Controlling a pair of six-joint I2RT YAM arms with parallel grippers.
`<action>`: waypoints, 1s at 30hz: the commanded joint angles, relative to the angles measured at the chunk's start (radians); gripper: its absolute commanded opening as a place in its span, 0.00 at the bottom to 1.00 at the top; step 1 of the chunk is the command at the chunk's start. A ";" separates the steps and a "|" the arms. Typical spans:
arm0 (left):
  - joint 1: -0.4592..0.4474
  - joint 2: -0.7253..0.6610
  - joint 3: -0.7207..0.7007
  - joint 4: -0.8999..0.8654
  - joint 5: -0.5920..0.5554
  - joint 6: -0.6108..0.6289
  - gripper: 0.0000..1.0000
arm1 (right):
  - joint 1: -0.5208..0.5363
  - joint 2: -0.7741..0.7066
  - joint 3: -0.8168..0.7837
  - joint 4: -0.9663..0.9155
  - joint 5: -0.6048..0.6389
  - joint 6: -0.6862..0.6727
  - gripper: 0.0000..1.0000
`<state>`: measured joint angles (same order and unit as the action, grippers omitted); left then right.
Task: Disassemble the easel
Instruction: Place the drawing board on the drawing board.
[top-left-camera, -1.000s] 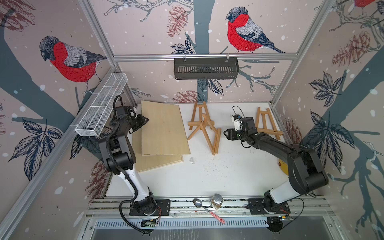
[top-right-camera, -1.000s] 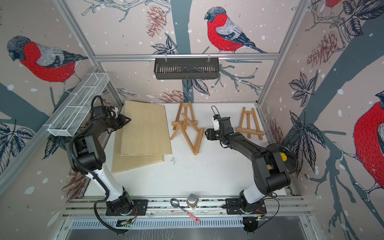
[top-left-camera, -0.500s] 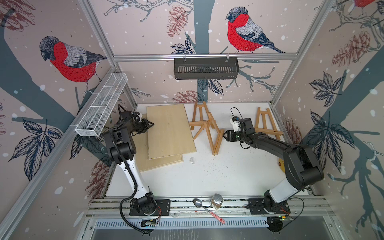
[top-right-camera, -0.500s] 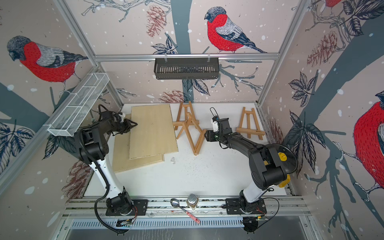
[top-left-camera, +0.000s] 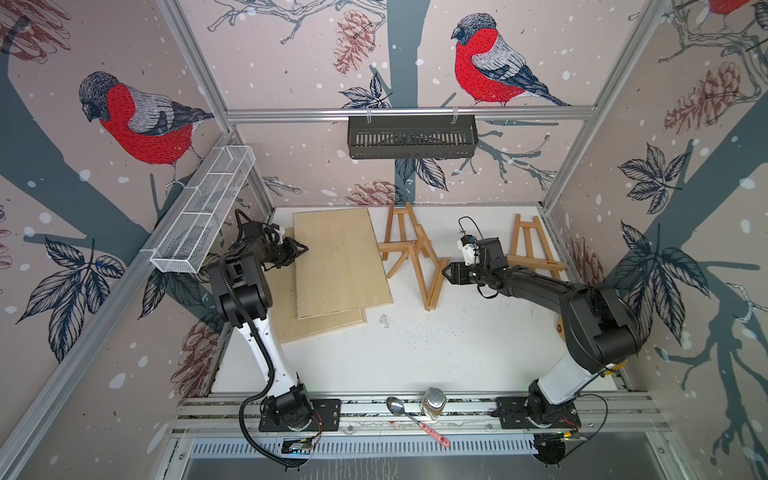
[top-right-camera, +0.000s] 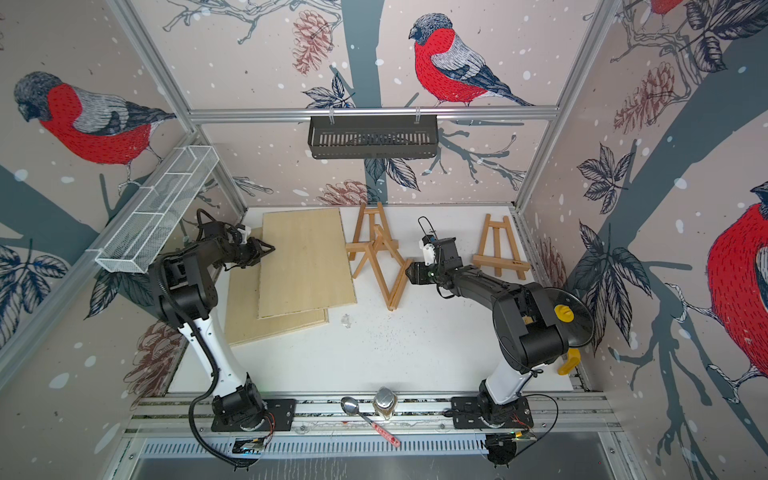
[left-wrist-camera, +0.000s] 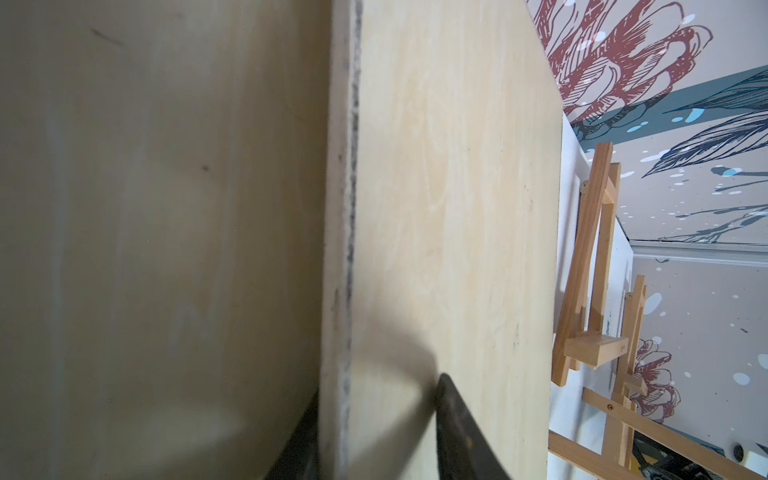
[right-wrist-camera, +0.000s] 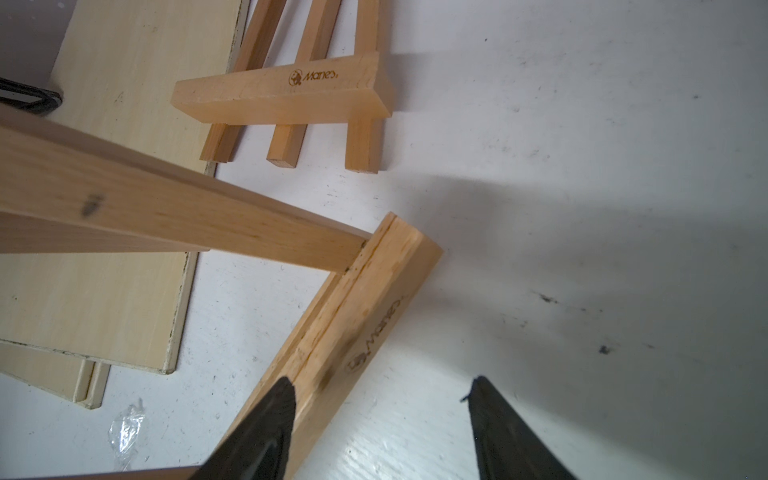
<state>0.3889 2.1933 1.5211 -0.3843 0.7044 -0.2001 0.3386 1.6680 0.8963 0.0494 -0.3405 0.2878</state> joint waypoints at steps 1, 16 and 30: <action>0.010 0.023 -0.010 -0.238 -1.168 0.101 0.15 | 0.002 0.005 -0.007 0.033 -0.018 0.017 0.68; 0.007 -0.198 0.005 -0.255 -1.038 0.047 0.34 | 0.027 -0.011 -0.036 0.058 -0.012 0.040 0.68; 0.011 -0.131 0.026 -0.278 -1.070 0.053 0.48 | 0.037 -0.007 -0.031 0.052 0.000 0.041 0.69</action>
<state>0.4019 2.0502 1.5436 -0.6239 -0.1993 -0.1673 0.3721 1.6619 0.8585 0.0868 -0.3462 0.3191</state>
